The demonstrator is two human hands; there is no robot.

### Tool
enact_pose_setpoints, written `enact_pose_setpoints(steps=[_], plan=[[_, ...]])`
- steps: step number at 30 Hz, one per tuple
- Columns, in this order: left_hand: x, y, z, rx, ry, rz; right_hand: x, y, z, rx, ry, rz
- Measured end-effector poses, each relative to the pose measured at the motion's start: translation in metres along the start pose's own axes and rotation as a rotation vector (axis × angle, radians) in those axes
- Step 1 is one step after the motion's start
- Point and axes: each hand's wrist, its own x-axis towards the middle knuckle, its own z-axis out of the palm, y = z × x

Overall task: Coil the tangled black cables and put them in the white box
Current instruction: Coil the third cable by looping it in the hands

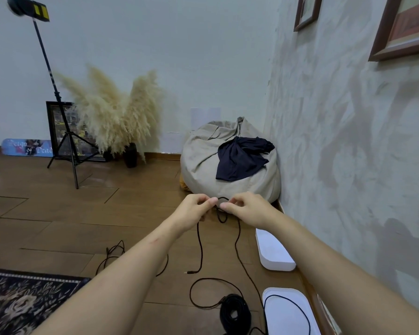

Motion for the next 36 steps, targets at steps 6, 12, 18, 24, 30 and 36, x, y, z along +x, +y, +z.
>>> enact_pose_setpoints(steps=[6,12,18,24,30,36], plan=[[0.000,-0.002,0.006,-0.017,-0.054,-0.003,0.002,0.007,0.005,0.110,-0.057,0.034],[0.001,-0.004,0.007,0.183,-0.015,0.034,0.002,0.006,0.004,0.118,-0.025,0.027],[0.002,-0.006,0.005,0.265,-0.024,0.050,0.003,0.007,0.002,0.136,-0.010,0.011],[0.001,-0.003,0.006,0.347,-0.018,0.057,0.005,0.005,0.003,0.117,0.016,-0.048],[0.000,0.003,0.008,0.372,0.032,0.100,0.007,0.005,0.006,0.107,0.032,-0.037],[0.002,-0.012,-0.003,0.421,0.001,0.026,0.002,0.004,0.004,0.146,-0.029,-0.058]])
